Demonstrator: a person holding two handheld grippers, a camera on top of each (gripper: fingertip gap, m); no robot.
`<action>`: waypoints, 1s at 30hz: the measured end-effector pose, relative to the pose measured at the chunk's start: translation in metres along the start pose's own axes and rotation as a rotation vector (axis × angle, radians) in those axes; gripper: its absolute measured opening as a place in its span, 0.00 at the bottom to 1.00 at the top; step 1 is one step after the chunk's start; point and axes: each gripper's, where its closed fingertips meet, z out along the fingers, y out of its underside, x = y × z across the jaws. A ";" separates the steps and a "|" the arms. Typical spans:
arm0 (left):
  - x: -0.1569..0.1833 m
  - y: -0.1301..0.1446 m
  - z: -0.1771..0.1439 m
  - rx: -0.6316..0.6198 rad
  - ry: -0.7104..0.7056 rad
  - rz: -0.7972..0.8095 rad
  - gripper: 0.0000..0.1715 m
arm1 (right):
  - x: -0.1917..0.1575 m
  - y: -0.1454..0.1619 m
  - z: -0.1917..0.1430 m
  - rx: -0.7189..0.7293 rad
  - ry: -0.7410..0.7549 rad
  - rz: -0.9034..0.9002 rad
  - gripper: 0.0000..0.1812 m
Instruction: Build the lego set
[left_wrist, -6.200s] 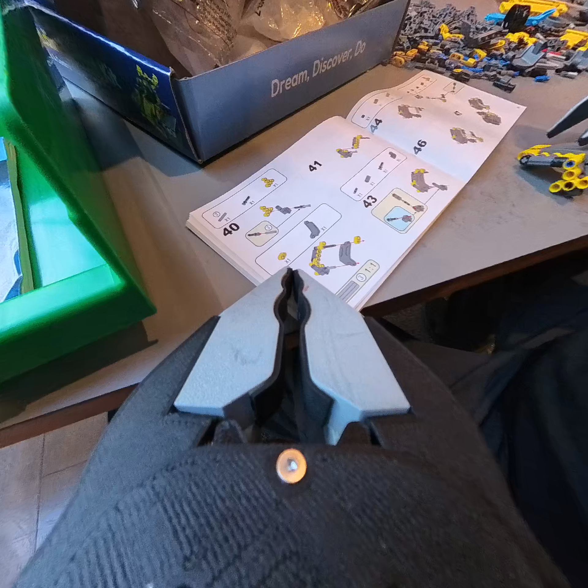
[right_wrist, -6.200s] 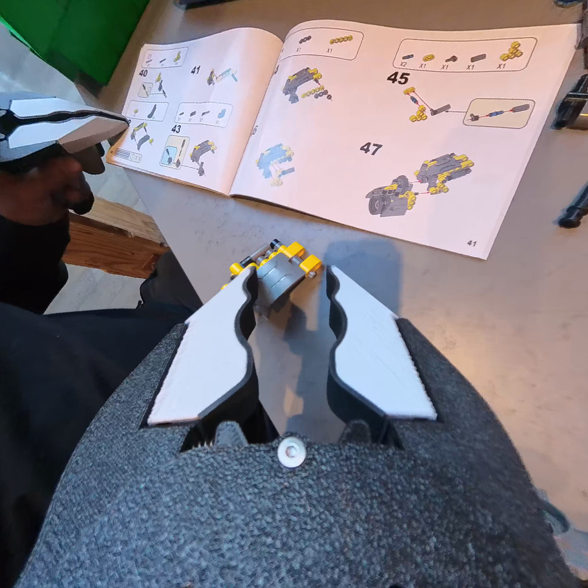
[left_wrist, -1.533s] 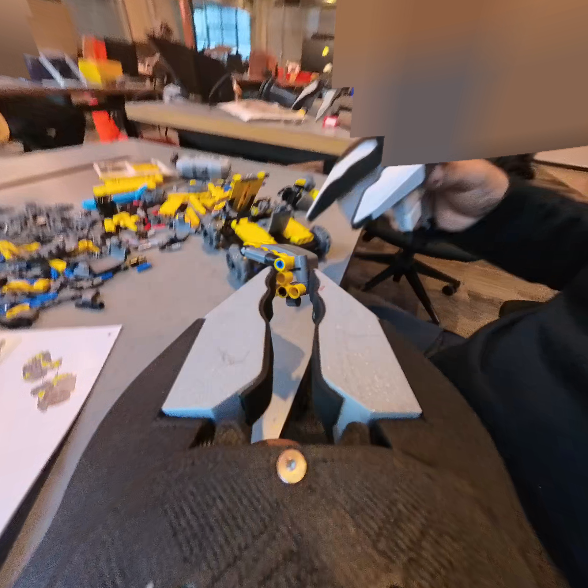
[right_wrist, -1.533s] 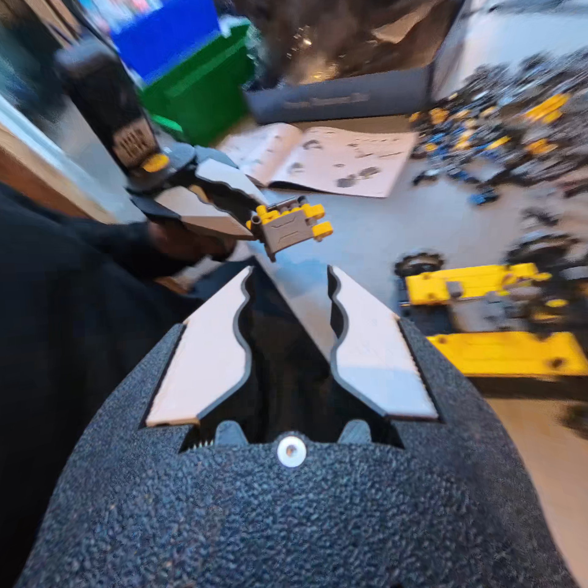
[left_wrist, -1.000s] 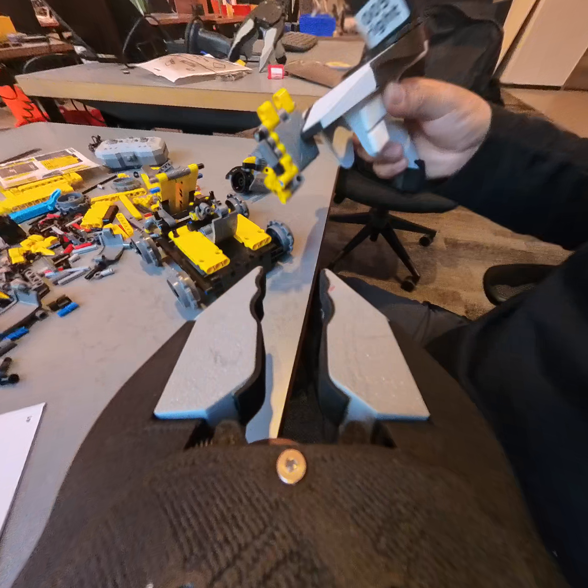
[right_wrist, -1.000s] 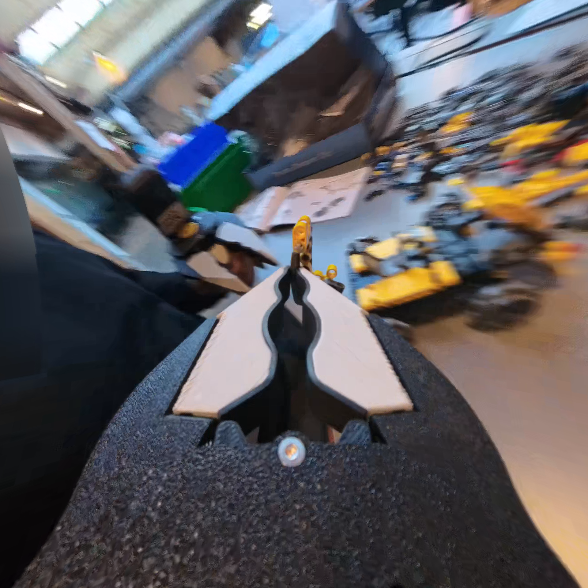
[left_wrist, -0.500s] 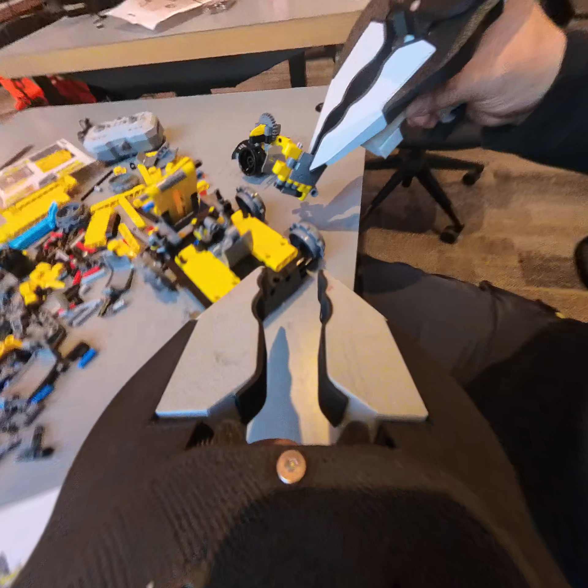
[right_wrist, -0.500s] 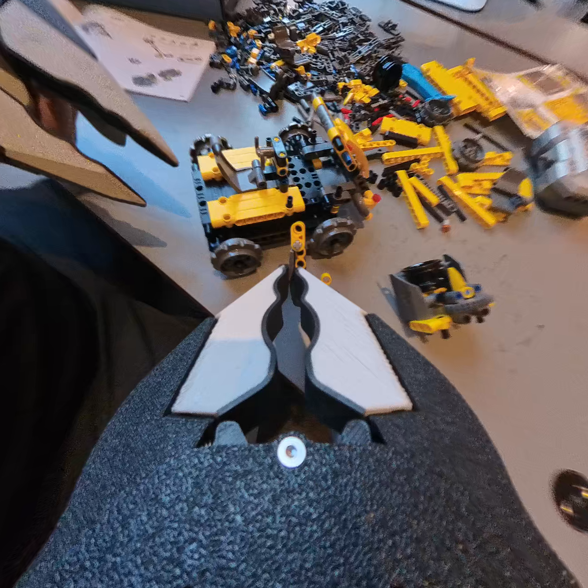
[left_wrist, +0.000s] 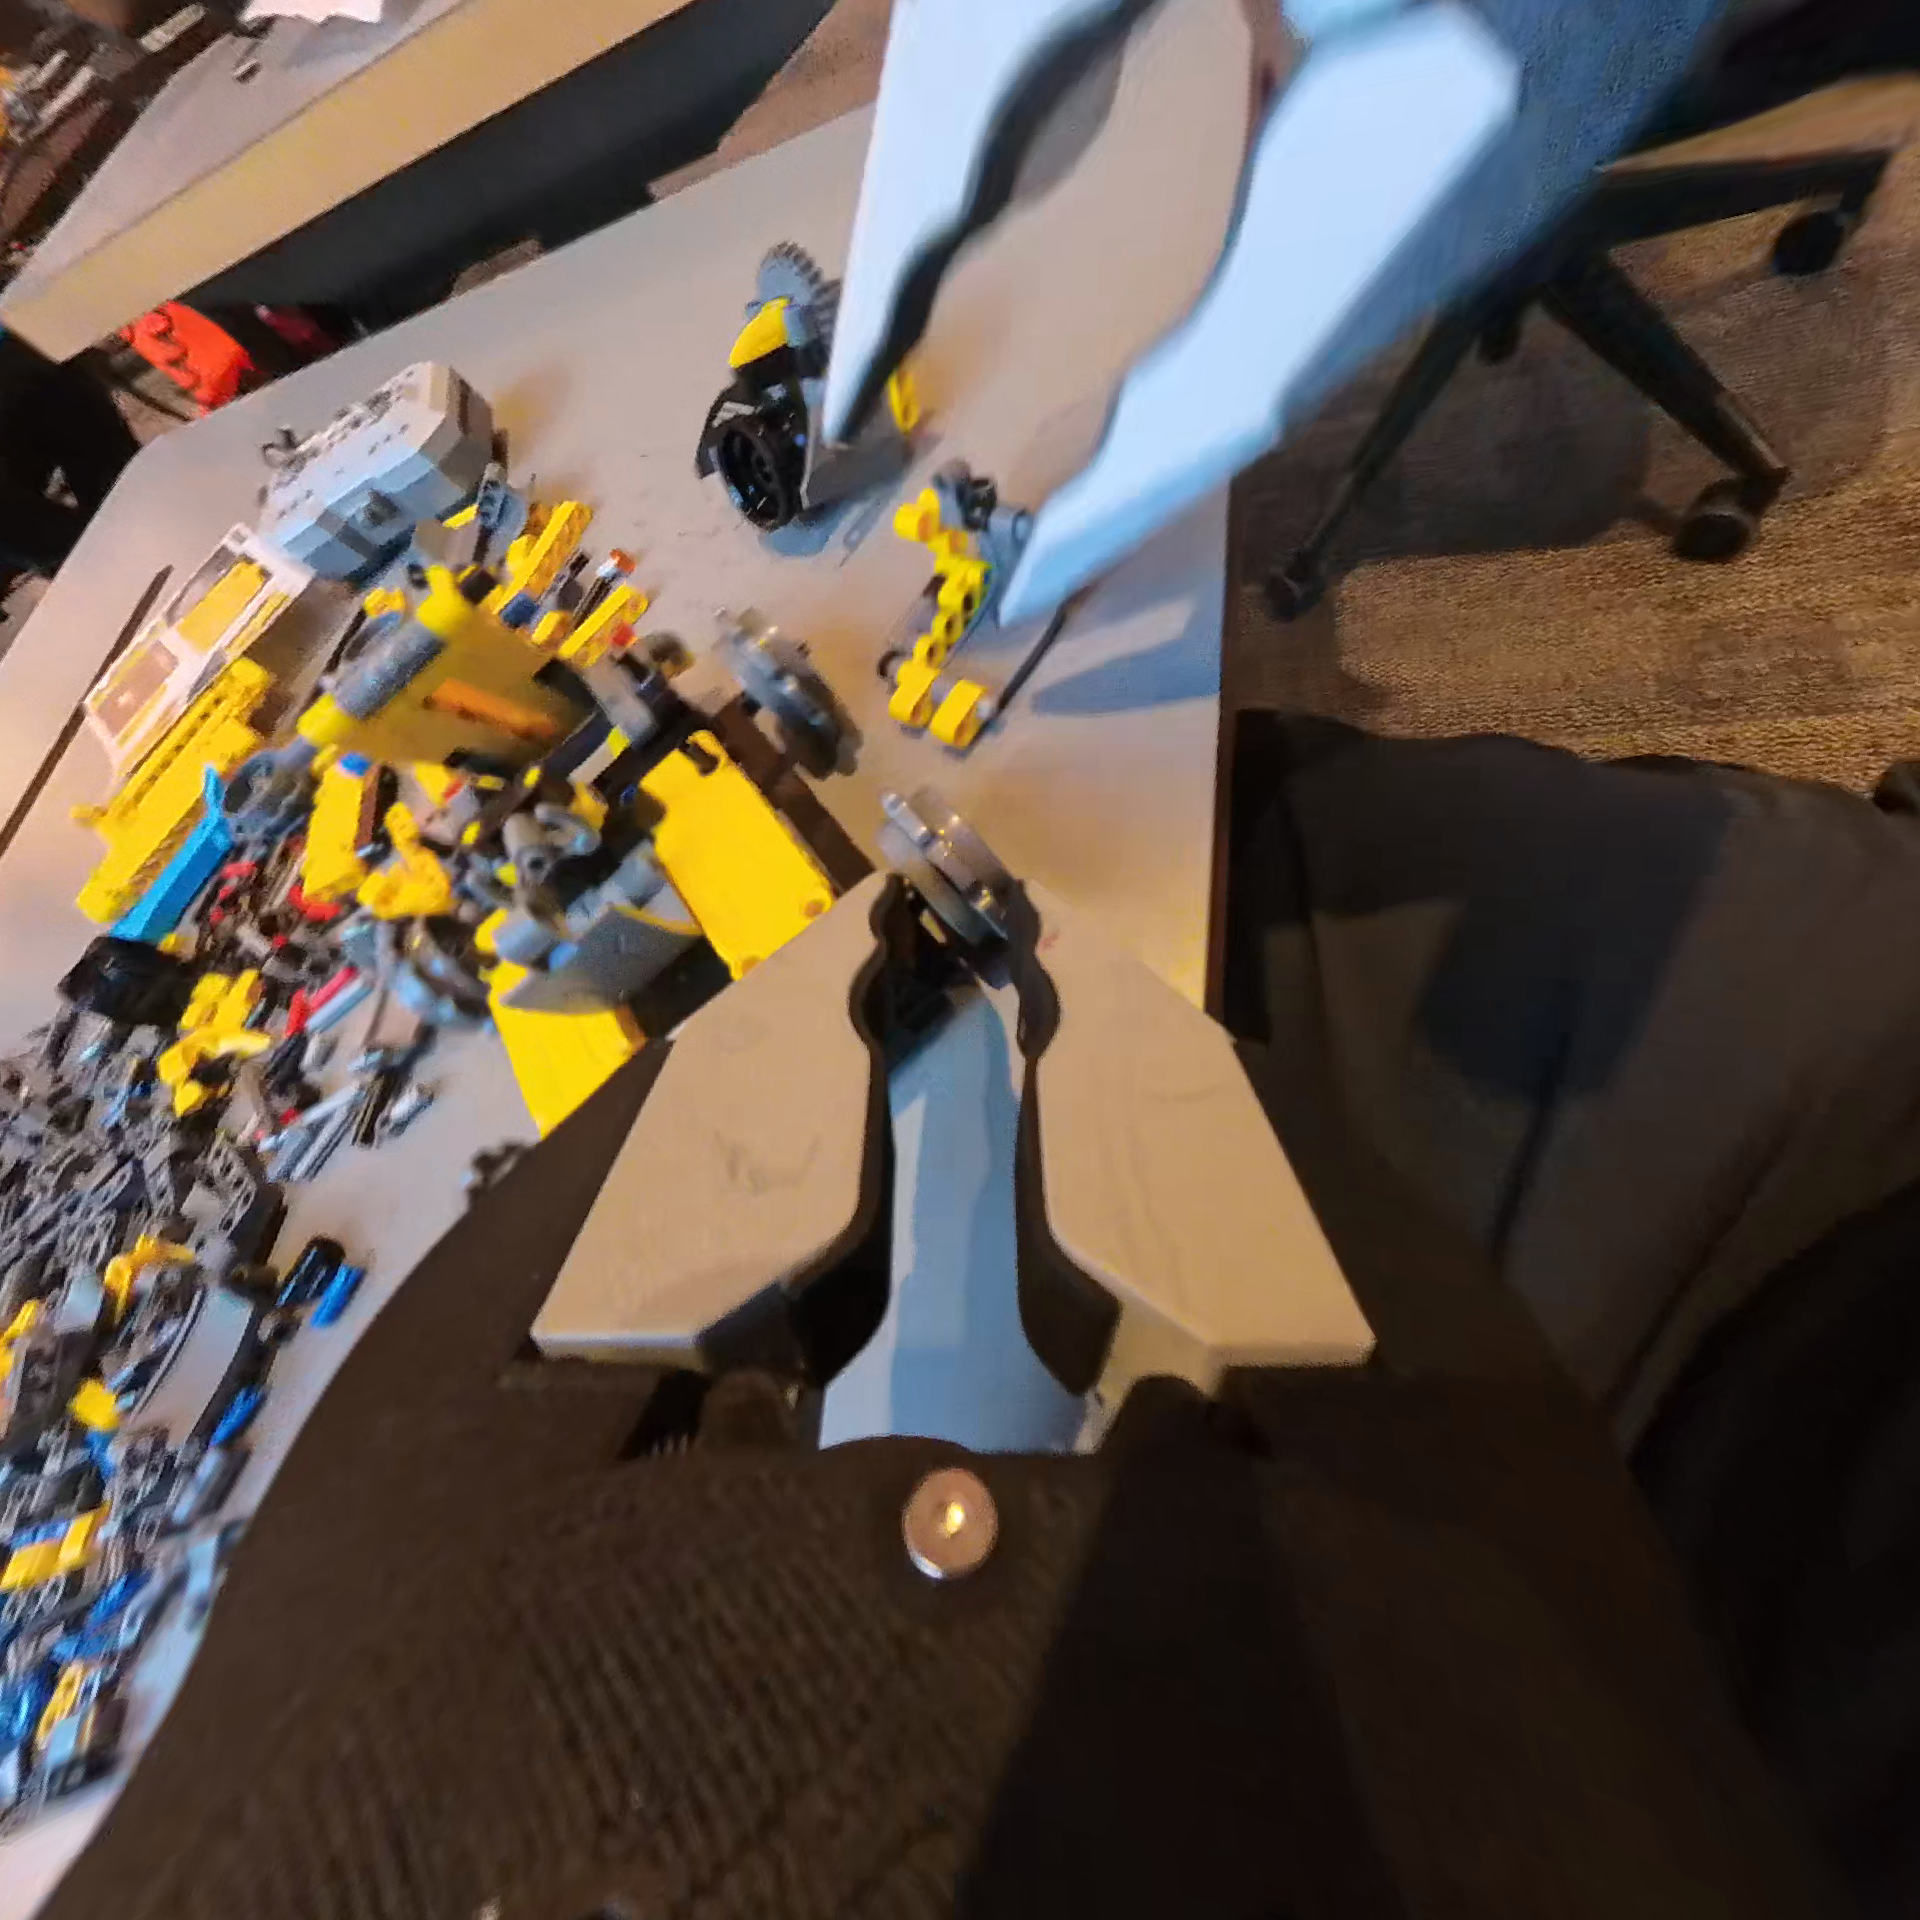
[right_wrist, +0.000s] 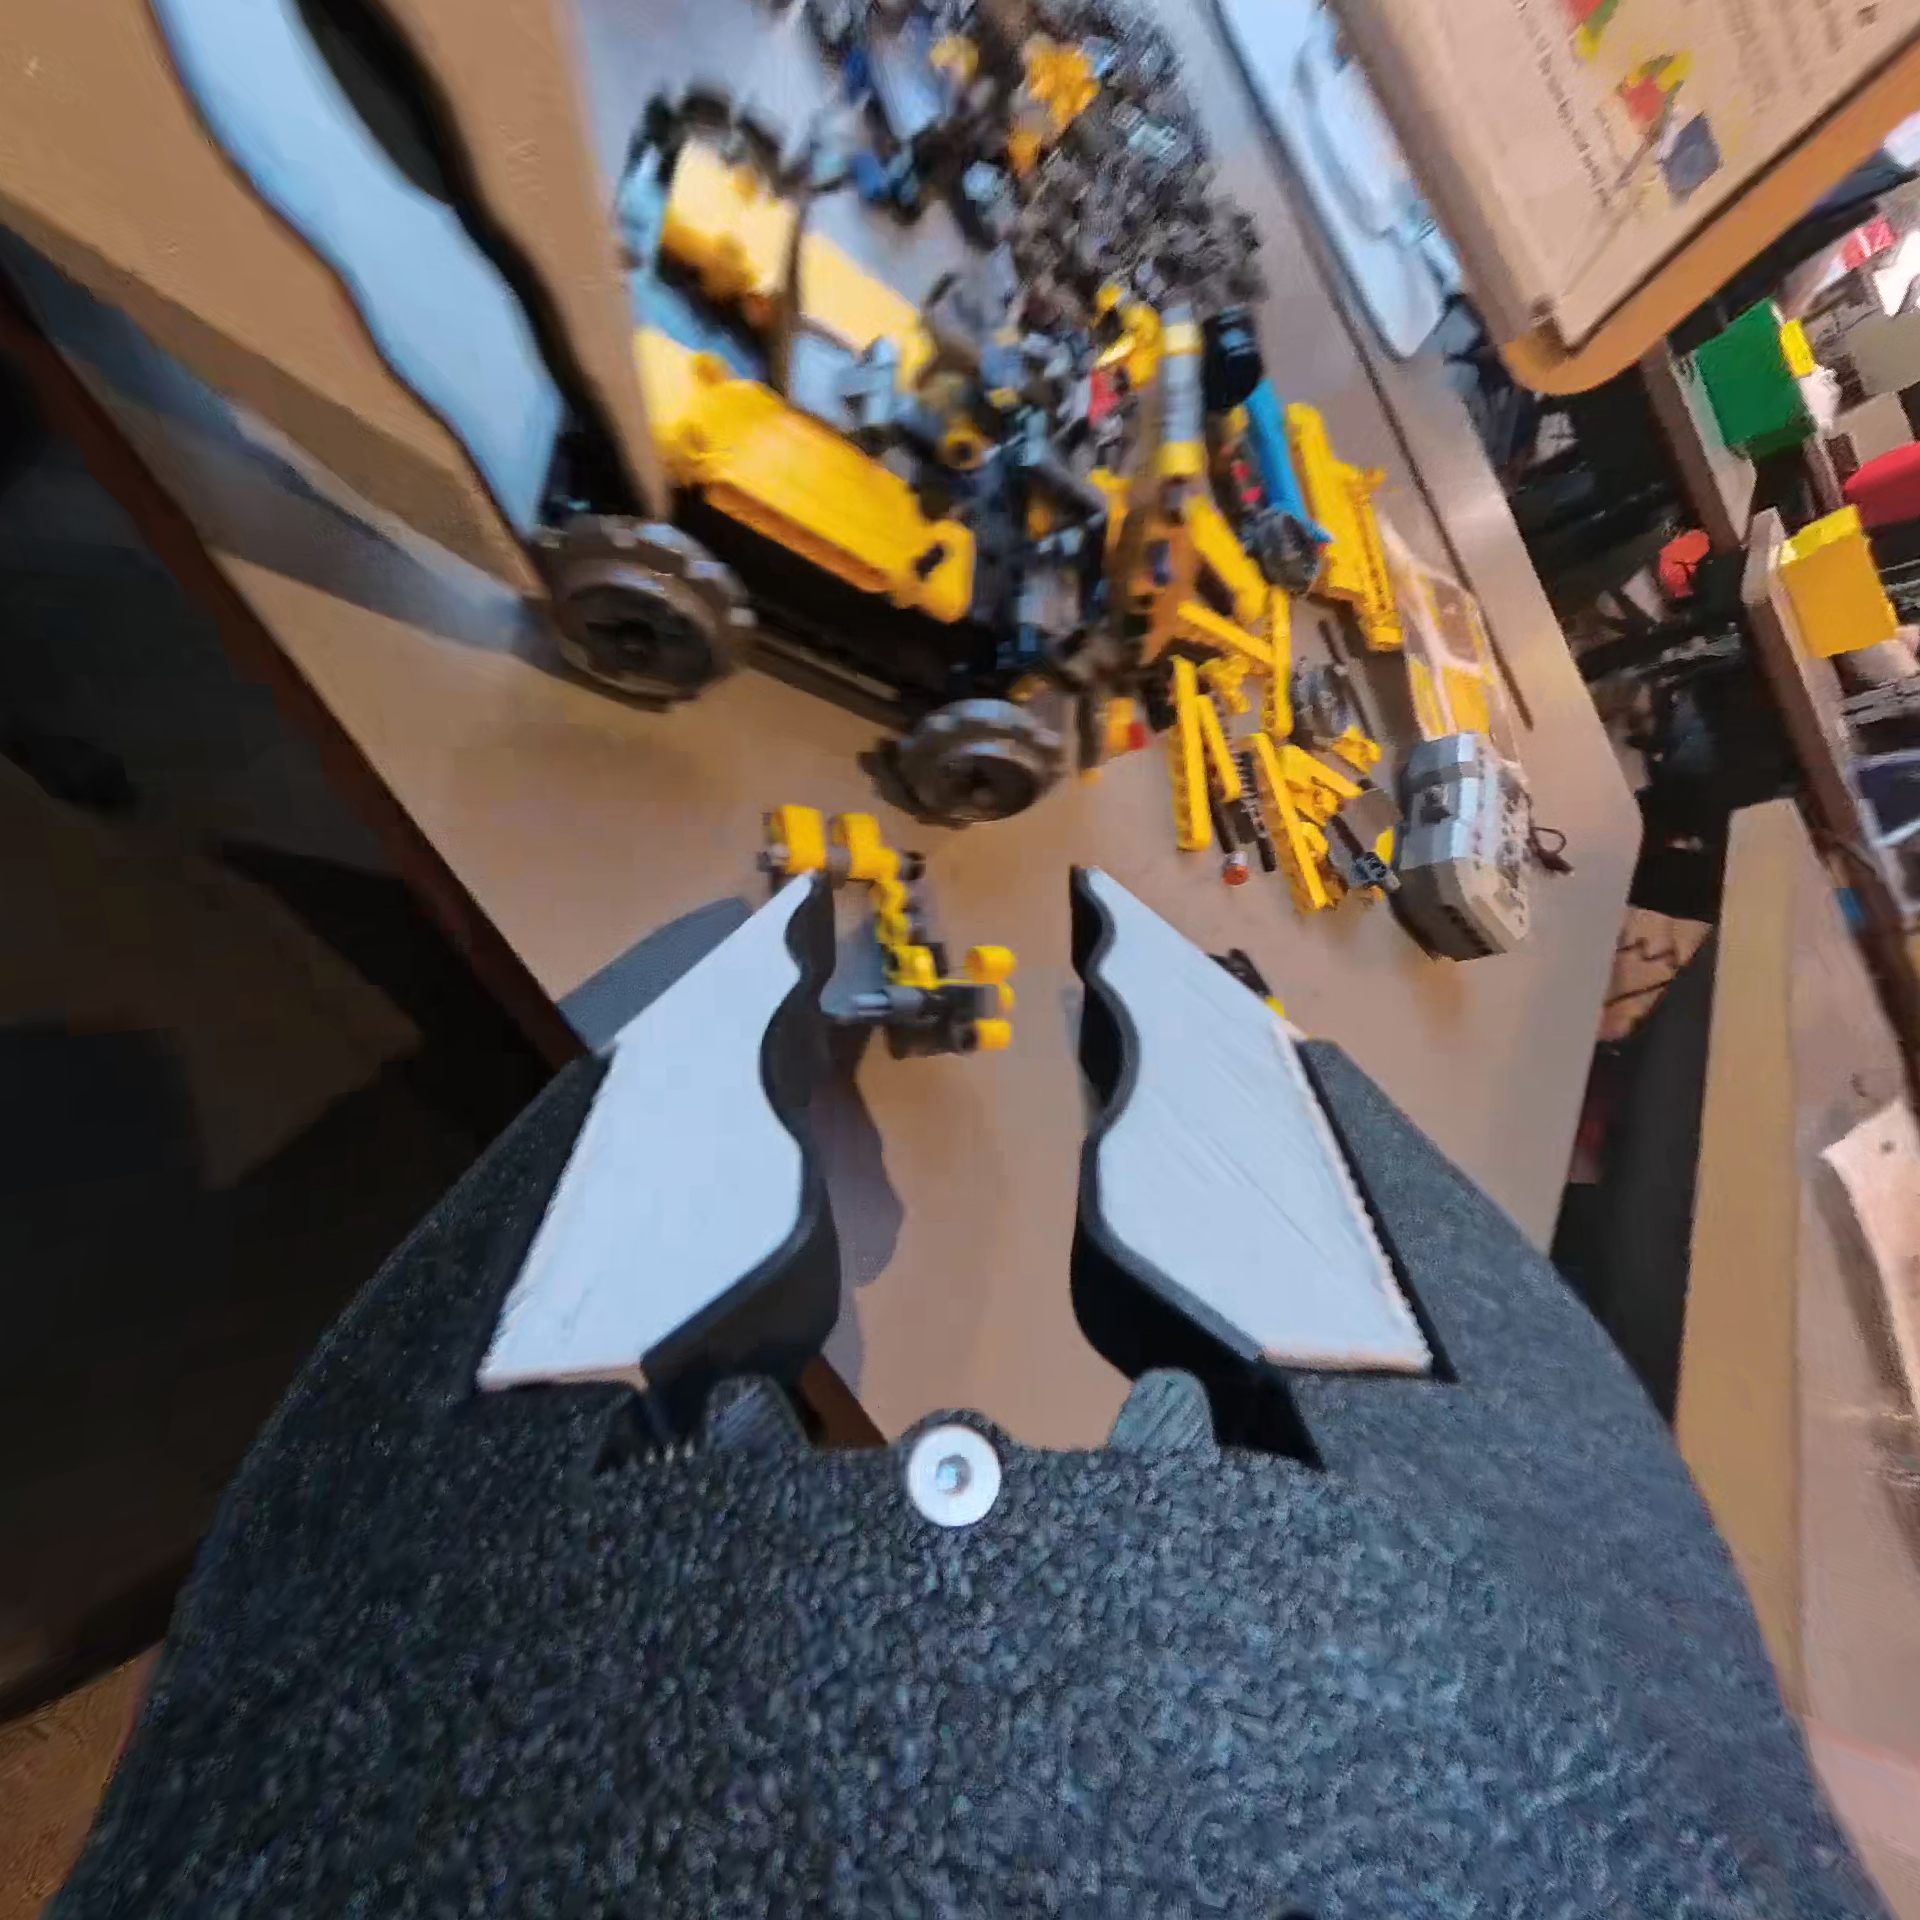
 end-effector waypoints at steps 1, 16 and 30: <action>-0.003 0.005 -0.005 -0.007 -0.013 -0.010 0.10 | 0.009 -0.001 -0.006 0.042 -0.015 0.057 0.26; 0.007 0.057 -0.093 0.022 -0.009 -0.399 0.24 | 0.070 0.058 0.027 -0.037 -0.591 0.470 0.34; -0.027 0.105 -0.153 0.085 -0.117 -0.566 0.24 | 0.090 -0.053 0.011 0.161 -0.314 0.412 0.30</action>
